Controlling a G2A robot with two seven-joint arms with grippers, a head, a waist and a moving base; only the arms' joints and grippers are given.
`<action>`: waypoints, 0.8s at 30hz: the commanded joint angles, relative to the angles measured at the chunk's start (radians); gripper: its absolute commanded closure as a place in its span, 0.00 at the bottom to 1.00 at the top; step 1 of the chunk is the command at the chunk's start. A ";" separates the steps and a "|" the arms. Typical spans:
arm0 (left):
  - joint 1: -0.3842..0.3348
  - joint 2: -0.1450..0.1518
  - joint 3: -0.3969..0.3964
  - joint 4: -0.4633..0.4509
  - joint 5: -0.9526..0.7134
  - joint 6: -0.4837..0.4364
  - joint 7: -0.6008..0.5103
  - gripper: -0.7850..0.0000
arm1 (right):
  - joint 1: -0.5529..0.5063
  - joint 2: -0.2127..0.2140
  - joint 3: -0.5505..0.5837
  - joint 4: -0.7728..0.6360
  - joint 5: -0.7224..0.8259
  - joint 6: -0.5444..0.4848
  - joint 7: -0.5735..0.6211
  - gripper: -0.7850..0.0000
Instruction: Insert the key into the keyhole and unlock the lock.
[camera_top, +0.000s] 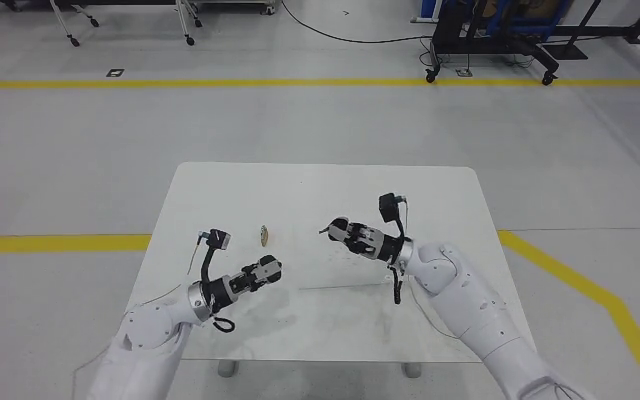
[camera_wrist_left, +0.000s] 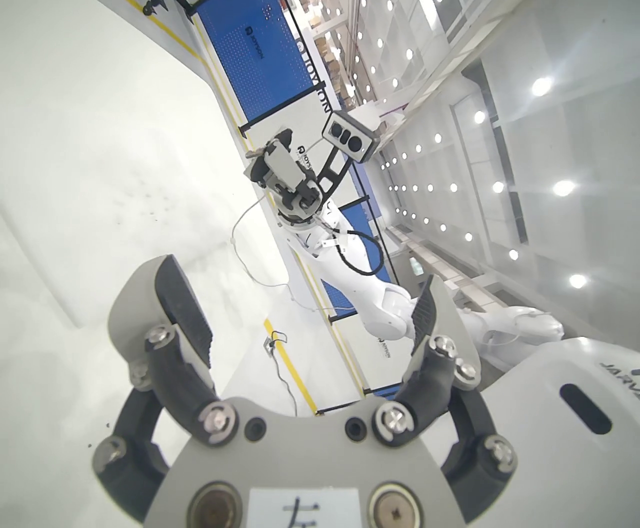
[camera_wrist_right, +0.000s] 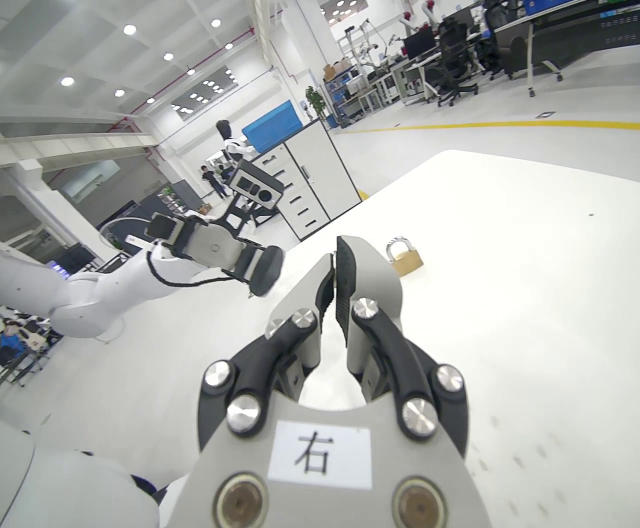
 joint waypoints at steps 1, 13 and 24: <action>0.001 -0.001 0.004 0.016 -0.006 -0.029 0.027 0.00 | 0.012 -0.005 -0.021 0.023 0.032 -0.027 0.014 1.00; -0.012 0.000 0.065 0.018 0.122 -0.081 0.095 0.80 | 0.103 -0.018 -0.201 0.073 0.413 -0.029 0.291 1.00; -0.018 0.006 0.076 0.022 0.135 -0.075 0.136 0.91 | 0.119 -0.023 -0.224 0.080 0.636 -0.029 0.533 1.00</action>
